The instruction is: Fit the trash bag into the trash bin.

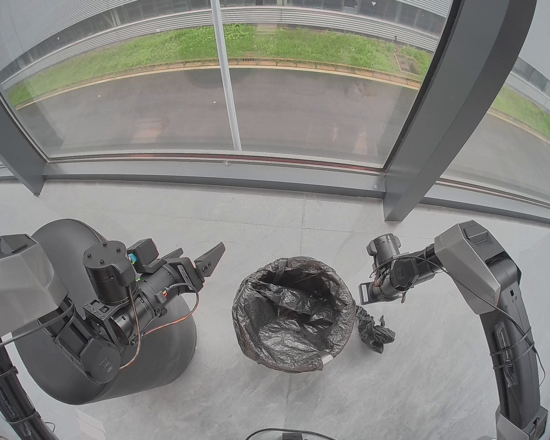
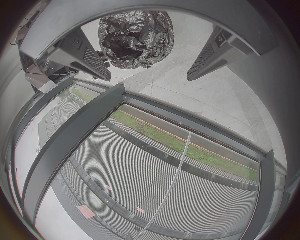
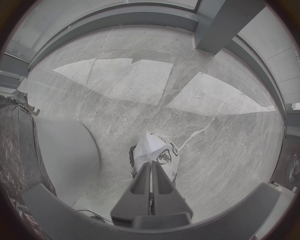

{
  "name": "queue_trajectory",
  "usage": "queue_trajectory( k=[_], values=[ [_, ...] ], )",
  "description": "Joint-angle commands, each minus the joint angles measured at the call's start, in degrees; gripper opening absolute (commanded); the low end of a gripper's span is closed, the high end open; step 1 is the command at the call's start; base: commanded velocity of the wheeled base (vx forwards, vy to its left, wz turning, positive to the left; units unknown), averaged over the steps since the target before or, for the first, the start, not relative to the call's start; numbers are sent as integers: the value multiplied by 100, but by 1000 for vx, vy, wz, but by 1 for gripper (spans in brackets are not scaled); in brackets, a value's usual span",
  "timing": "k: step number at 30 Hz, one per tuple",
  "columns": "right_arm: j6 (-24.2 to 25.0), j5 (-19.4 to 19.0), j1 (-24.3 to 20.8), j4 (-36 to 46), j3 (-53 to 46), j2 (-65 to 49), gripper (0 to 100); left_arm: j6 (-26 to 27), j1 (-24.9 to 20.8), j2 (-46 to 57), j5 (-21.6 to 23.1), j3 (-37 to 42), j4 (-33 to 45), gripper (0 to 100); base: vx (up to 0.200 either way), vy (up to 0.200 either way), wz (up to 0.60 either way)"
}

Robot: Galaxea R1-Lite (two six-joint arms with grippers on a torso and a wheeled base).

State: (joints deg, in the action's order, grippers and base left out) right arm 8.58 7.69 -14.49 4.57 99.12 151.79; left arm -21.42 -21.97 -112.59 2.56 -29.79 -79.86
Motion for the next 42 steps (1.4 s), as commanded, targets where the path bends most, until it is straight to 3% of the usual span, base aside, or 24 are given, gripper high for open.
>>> queue_trajectory(
  k=[1, 11, 19, 24, 25, 42],
  values=[
    [29, -5, -1, 0, -33, -132, 0, -3, -1, -8, -1, 0, -3, 100, 0, 0, 0],
    [267, -101, -62, 598, -323, -1309, 0, -3, -1, -17, -1, -9, -3, 100, 0, 0, 0],
    [258, -251, -36, 615, -446, -1204, 0, -3, -1, -8, -1, -9, -3, 100, 0, 0, 0],
    [223, -453, 43, 650, 169, -808, 0, -3, 8, -17, -1, -18, -3, 100, 0, 0, 0],
    [223, -453, 70, 659, 266, -764, 100, -3, 8, -17, -1, -18, -3, 100, 0, 0, 0],
    [249, -462, 78, 914, 635, -272, 100, -3, 26, -70, -1, -26, -3, 100, 0, 0, 0]
  ],
)
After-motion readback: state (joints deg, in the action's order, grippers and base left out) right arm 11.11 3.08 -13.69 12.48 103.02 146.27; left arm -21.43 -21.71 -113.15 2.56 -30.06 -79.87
